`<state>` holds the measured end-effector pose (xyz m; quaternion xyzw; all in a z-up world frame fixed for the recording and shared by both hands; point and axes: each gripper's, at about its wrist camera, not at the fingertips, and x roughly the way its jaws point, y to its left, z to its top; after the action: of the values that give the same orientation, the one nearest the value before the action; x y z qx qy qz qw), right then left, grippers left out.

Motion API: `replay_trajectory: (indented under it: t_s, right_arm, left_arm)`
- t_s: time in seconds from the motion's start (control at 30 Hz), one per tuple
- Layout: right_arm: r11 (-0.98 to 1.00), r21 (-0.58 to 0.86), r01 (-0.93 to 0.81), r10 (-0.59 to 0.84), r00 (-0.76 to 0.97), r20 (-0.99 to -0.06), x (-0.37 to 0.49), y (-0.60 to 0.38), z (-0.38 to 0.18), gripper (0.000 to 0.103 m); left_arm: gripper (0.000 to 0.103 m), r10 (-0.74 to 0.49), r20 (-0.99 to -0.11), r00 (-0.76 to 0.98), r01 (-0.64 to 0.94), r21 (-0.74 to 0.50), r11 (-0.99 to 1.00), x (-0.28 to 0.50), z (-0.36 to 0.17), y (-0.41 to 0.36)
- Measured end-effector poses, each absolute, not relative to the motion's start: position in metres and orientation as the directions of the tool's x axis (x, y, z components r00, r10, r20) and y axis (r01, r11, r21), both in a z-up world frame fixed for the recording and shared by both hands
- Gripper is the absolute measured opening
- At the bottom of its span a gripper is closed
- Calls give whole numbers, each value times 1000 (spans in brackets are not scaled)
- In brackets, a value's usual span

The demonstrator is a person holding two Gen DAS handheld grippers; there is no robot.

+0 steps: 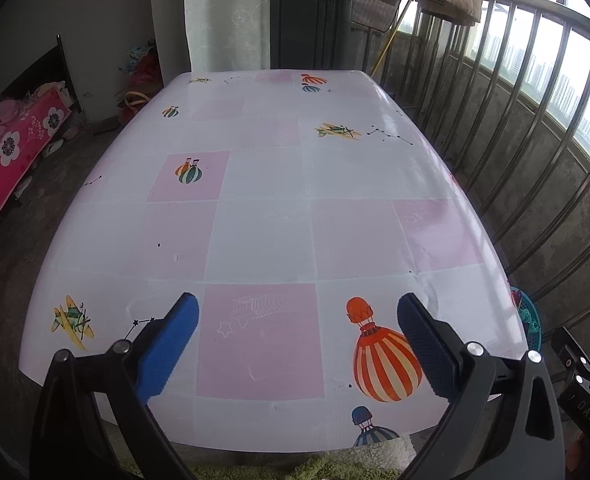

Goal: Collect trash

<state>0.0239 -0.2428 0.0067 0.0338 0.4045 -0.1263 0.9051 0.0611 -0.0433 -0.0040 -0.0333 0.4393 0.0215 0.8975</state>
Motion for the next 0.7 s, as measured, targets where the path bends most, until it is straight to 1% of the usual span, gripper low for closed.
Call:
replay_trajectory:
  t_s: [0.2,0.43,0.7]
  right_arm:
    - [953,-48,298,-233,626,-744,17,-255,5,95]
    - [950,-54,307,-242,618,-748,10,-261,4,95]
    - [959,-40,281,-214,625,-751,7,-264,3,95]
  left_arm:
    - [97,-6,-797,604,-32,-32,999,61,-6,-58]
    - [97,-16,-799,601,-10,-27,1000,63,-7,-63]
    - [97,-19,-796,606,15,-13,1000,60,-6,-69]
